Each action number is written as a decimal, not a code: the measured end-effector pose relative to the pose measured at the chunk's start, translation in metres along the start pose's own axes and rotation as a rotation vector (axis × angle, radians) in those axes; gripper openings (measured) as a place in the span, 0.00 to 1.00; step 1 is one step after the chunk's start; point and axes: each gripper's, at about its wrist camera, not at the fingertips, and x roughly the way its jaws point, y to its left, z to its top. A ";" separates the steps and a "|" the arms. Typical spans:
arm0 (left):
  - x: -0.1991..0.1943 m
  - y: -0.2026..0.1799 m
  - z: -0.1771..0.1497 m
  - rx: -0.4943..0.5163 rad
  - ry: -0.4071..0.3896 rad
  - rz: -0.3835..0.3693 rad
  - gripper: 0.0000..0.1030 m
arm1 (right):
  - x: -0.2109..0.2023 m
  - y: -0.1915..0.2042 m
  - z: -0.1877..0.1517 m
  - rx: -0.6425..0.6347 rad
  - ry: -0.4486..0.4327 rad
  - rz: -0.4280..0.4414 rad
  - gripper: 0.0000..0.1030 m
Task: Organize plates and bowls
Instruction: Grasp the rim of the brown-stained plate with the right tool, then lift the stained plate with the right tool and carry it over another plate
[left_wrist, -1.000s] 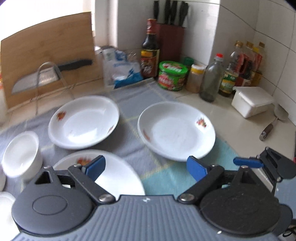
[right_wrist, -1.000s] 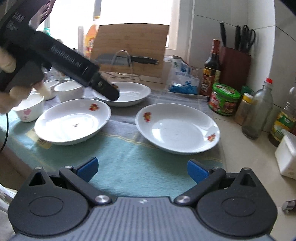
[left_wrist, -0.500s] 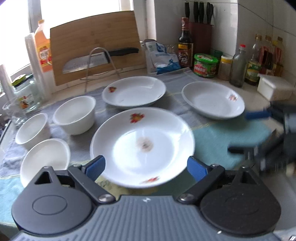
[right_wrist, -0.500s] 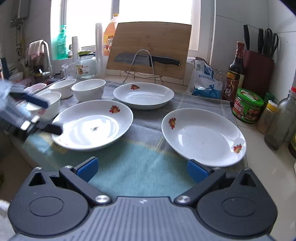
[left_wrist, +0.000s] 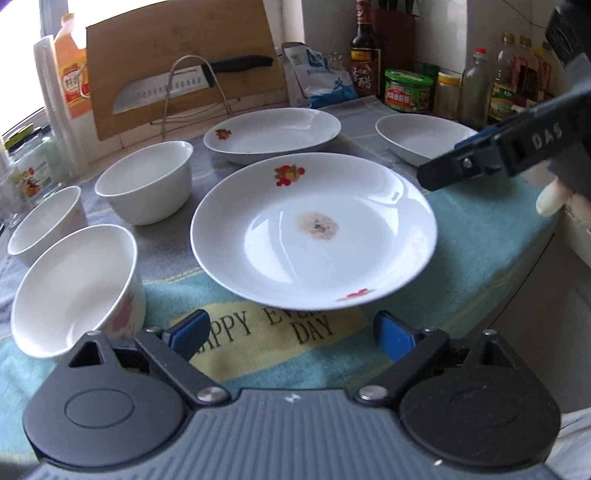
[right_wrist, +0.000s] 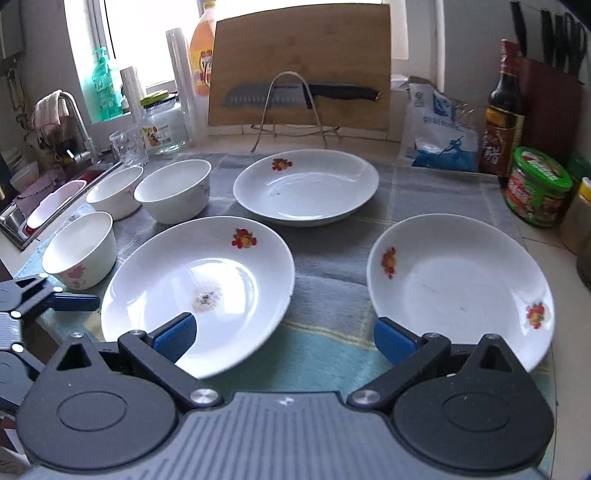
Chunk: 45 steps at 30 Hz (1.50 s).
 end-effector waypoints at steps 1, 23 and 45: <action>0.002 0.000 -0.001 0.017 -0.010 0.004 0.92 | 0.002 0.001 0.002 0.003 0.008 0.001 1.00; 0.013 -0.005 0.000 0.035 -0.086 -0.035 0.99 | 0.095 0.005 0.061 -0.141 0.274 0.262 1.00; 0.014 -0.007 -0.003 0.027 -0.105 -0.034 0.99 | 0.129 -0.014 0.087 -0.062 0.357 0.539 1.00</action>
